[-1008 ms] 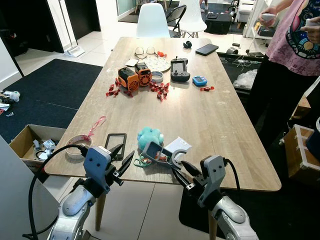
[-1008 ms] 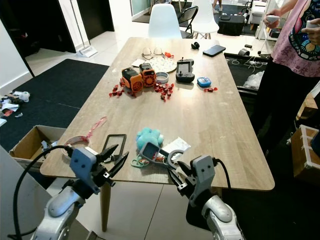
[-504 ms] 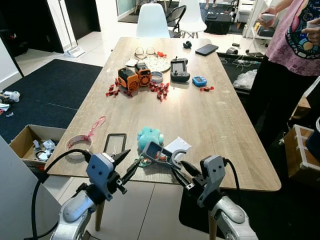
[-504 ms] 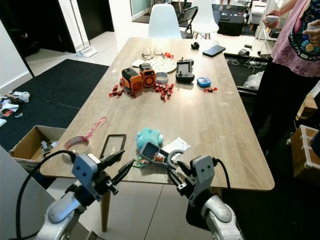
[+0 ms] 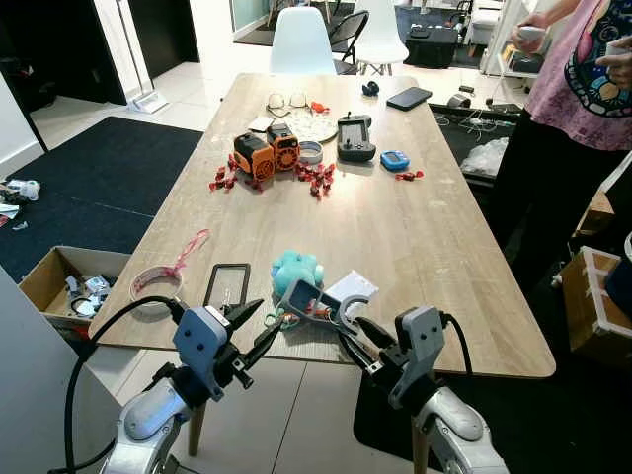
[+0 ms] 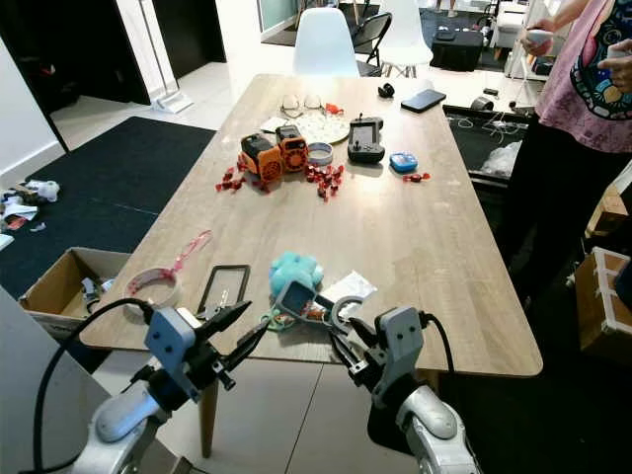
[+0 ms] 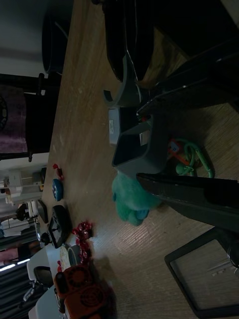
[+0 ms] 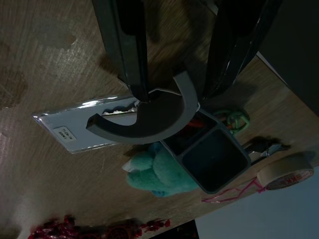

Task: Hang keys on a hook

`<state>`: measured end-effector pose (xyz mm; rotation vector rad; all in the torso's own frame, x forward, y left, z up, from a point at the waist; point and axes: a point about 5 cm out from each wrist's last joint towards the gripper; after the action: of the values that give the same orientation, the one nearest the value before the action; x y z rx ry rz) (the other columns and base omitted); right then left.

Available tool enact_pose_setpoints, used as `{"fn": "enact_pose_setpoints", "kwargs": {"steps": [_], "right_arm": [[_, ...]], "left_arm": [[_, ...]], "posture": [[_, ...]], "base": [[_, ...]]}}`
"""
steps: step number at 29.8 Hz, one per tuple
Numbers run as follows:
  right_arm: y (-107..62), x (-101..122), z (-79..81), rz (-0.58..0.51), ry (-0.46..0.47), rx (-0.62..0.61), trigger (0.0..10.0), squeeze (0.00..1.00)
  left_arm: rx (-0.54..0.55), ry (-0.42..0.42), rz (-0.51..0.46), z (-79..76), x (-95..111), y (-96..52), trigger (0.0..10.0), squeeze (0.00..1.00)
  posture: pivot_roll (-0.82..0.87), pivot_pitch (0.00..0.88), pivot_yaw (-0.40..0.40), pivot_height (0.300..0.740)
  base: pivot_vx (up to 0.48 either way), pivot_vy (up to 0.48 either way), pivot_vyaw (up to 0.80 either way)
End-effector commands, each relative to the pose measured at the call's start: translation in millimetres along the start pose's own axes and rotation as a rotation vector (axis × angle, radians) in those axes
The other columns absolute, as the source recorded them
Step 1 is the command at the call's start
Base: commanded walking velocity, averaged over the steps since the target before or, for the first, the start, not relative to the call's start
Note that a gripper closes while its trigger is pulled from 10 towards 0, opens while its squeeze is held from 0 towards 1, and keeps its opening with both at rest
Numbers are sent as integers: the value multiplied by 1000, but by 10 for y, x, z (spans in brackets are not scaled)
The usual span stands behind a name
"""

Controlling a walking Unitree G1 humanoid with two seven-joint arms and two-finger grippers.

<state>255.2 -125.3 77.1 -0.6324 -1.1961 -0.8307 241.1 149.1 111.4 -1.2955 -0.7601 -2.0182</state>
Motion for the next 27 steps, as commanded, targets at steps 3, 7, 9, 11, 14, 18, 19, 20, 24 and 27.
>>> {"fn": "enact_pose_setpoints", "kwargs": {"steps": [3,7,9,11,14,18,19,20,24,27], "right_arm": [[1,11,18,-17,5,10,7843,0],[4,11,21,-18,6,13,5490,0],[4,10,22,-18,6,13,4902,0],[6,13,23,-19,7,13,4745,0],[8,14,25,-20,8,14,4078,0],[10,12,27,-20,10,14,1569,0],[10,11,28,-21,10,14,1569,0],[9,11,27,-21,10,14,196,0],[8,13,24,-21,11,15,0,0],[8,15,23,-22,12,14,0,0]], "left_arm": [[-16,23,4,16,10,-33,10000,0],[-18,23,5,16,9,-34,10000,0],[-18,23,6,16,9,-35,10000,0],[-18,23,6,17,9,-35,10000,0],[-19,23,6,18,9,-35,10000,0],[-19,24,7,19,7,-35,10000,0],[-20,24,7,19,7,-35,10000,0],[-20,25,8,19,7,-35,10000,0],[-20,26,8,18,7,-31,10000,0],[-20,26,9,18,7,-30,10000,0]], "posture": [[54,80,-12,740],[55,81,-12,740],[55,81,-12,740],[55,82,-12,740],[56,82,-11,740],[56,81,-11,740],[56,81,-11,740],[56,81,-10,740],[56,81,-10,740],[56,81,-10,740]], "base": [[0,0,0],[0,0,0],[0,0,0],[0,0,0],[0,0,0],[0,0,0],[0,0,0],[0,0,0],[0,0,0],[0,0,0]]}}
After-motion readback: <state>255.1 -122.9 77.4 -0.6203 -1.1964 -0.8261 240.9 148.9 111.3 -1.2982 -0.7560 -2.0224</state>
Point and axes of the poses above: a point about 5 cm out from each wrist's last joint towards the gripper, its own y axis pointing out of the wrist towards the gripper, its own x axis along the axis of the wrist's last joint, z = x × y, and after that the axes turned 10 degrees about y, right-handed
